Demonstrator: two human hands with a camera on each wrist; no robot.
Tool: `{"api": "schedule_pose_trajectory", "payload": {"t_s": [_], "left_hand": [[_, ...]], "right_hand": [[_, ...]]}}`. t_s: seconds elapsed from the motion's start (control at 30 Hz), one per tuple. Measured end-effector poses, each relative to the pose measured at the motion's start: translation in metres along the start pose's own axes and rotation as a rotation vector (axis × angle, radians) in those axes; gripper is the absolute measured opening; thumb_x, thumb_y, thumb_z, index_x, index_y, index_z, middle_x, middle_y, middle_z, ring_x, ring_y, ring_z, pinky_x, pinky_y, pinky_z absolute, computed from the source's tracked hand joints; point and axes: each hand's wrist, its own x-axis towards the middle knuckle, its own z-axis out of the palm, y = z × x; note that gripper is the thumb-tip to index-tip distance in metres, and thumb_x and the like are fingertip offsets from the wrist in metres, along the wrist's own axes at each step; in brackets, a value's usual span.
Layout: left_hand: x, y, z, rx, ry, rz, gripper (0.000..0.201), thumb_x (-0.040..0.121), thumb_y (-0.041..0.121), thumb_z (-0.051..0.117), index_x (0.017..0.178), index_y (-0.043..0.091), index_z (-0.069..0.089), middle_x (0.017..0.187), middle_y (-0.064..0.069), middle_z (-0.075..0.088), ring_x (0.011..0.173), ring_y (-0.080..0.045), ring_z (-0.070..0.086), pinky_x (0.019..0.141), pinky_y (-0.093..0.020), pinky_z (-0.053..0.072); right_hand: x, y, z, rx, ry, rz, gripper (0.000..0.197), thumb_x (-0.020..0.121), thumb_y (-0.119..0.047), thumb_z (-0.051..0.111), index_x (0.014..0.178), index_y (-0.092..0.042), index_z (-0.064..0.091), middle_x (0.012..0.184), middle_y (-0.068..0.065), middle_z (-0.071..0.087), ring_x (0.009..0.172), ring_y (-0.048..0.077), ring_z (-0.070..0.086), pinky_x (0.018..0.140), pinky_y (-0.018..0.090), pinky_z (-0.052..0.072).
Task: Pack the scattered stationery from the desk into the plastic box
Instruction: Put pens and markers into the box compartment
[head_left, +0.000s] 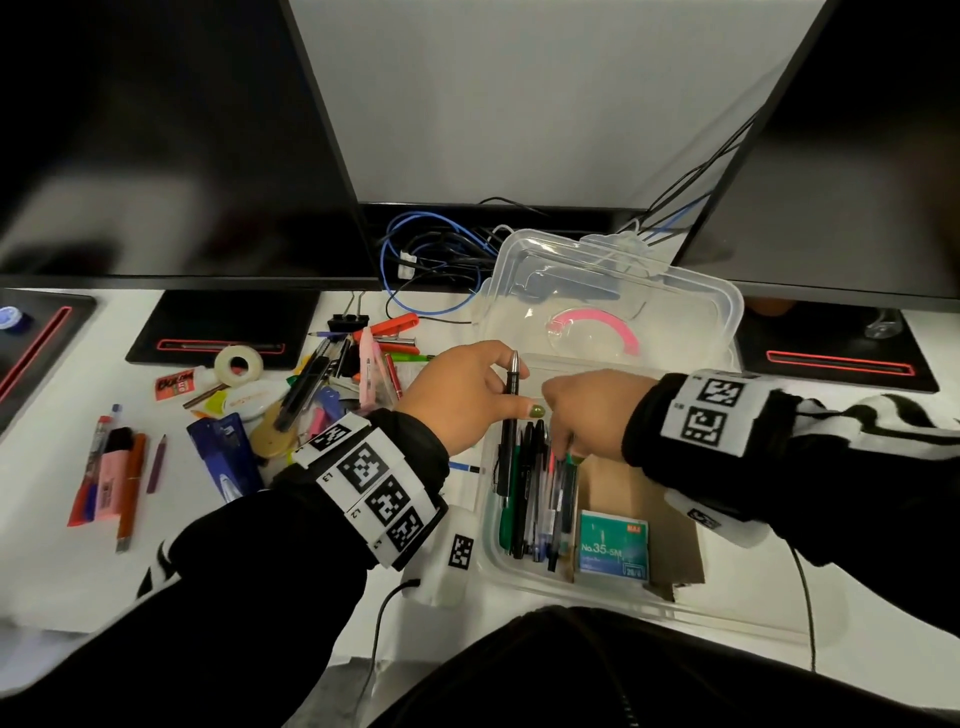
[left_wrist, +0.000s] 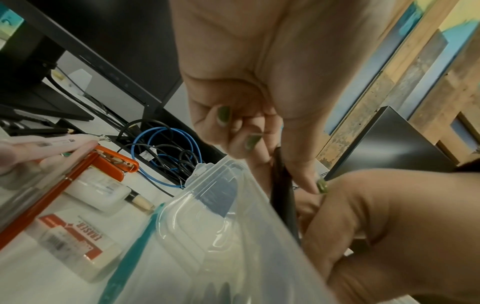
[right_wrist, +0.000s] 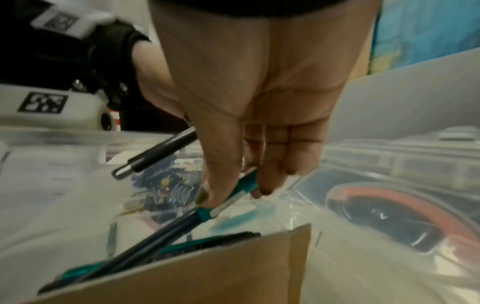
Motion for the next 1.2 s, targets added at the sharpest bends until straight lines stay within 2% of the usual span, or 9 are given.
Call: {"api": "schedule_pose_trajectory", "payload": {"t_s": [0.13, 0.23, 0.3, 0.5, 0.63, 0.73, 0.83, 1.0, 1.2], "left_hand": [[0.001, -0.003, 0.000, 0.006, -0.016, -0.001, 0.029, 0.080, 0.029, 0.073, 0.105, 0.021, 0.062, 0.078, 0.000, 0.061, 0.064, -0.005, 0.051, 0.058, -0.011, 0.037], [0.002, -0.003, -0.001, 0.011, -0.024, -0.003, 0.028, 0.082, 0.028, 0.070, 0.108, 0.022, 0.062, 0.086, -0.003, 0.064, 0.073, -0.009, 0.055, 0.056, -0.005, 0.035], [0.002, -0.003, -0.002, 0.024, -0.032, -0.006, 0.029, 0.082, 0.029, 0.070, 0.110, 0.022, 0.062, 0.087, -0.002, 0.065, 0.076, -0.009, 0.056, 0.056, -0.004, 0.035], [0.001, 0.000, -0.003, 0.005, -0.051, -0.012, 0.043, 0.081, 0.030, 0.071, 0.121, 0.020, 0.061, 0.090, -0.003, 0.068, 0.077, -0.007, 0.056, 0.066, -0.008, 0.038], [-0.001, 0.002, -0.003, -0.044, -0.048, 0.006, 0.046, 0.076, 0.030, 0.075, 0.120, 0.023, 0.064, 0.085, -0.006, 0.068, 0.070, -0.007, 0.055, 0.073, -0.020, 0.043], [-0.001, 0.004, -0.003, -0.017, -0.087, 0.035, 0.058, 0.074, 0.029, 0.077, 0.128, 0.028, 0.056, 0.071, 0.004, 0.061, 0.061, 0.001, 0.050, 0.065, -0.007, 0.038], [0.001, 0.003, -0.001, -0.004, -0.124, 0.047, 0.079, 0.071, 0.029, 0.079, 0.140, 0.033, 0.040, 0.069, 0.010, 0.060, 0.064, 0.003, 0.053, 0.064, -0.006, 0.037], [-0.002, 0.003, 0.000, 0.011, -0.154, 0.074, 0.073, 0.072, 0.033, 0.078, 0.136, 0.039, 0.043, 0.083, 0.004, 0.068, 0.070, 0.003, 0.056, 0.071, -0.009, 0.040], [-0.004, -0.013, -0.005, 0.143, -0.058, 0.053, 0.042, 0.082, 0.032, 0.069, 0.121, 0.039, 0.058, 0.096, 0.005, 0.043, 0.072, 0.002, 0.044, 0.070, -0.004, 0.036]], "right_hand": [[0.015, -0.008, 0.011, 0.046, -0.100, 0.079, 0.026, 0.086, -0.013, 0.063, 0.111, -0.006, 0.057, 0.095, 0.004, 0.053, 0.087, 0.018, 0.048, 0.068, 0.025, 0.043], [0.020, -0.010, 0.015, 0.008, -0.160, 0.095, 0.034, 0.089, -0.014, 0.061, 0.122, -0.007, 0.057, 0.121, 0.010, 0.058, 0.091, 0.018, 0.047, 0.085, 0.030, 0.044], [0.020, -0.012, 0.015, -0.053, -0.201, 0.092, 0.040, 0.091, -0.016, 0.059, 0.130, -0.007, 0.051, 0.128, 0.009, 0.054, 0.093, 0.017, 0.043, 0.084, 0.028, 0.039], [0.009, 0.009, -0.002, 0.056, 0.022, 0.012, 0.029, 0.094, -0.017, 0.050, 0.119, -0.015, 0.065, 0.122, 0.002, 0.061, 0.095, 0.015, 0.056, 0.091, 0.026, 0.040], [-0.003, 0.024, -0.014, 0.430, 0.197, -0.106, 0.021, 0.088, -0.020, 0.062, 0.107, -0.028, 0.066, 0.099, -0.004, 0.069, 0.060, 0.004, 0.059, 0.065, 0.014, 0.046], [-0.006, 0.026, -0.013, 0.805, 0.240, -0.148, 0.016, 0.087, -0.018, 0.065, 0.103, -0.018, 0.065, 0.083, 0.002, 0.070, 0.052, 0.010, 0.061, 0.049, 0.017, 0.047], [-0.005, 0.020, -0.011, 1.021, 0.217, -0.165, 0.006, 0.091, -0.016, 0.059, 0.090, -0.013, 0.063, 0.076, 0.004, 0.070, 0.048, 0.013, 0.063, 0.048, 0.023, 0.047], [0.000, 0.024, -0.008, 1.051, 0.163, -0.075, 0.010, 0.091, -0.009, 0.058, 0.082, -0.010, 0.062, 0.071, 0.005, 0.071, 0.046, 0.011, 0.063, 0.044, 0.020, 0.047], [0.007, 0.030, 0.007, 0.863, 0.116, 0.118, 0.008, 0.088, -0.009, 0.061, 0.081, -0.009, 0.065, 0.068, 0.004, 0.071, 0.037, 0.009, 0.057, 0.036, 0.016, 0.040]]}}
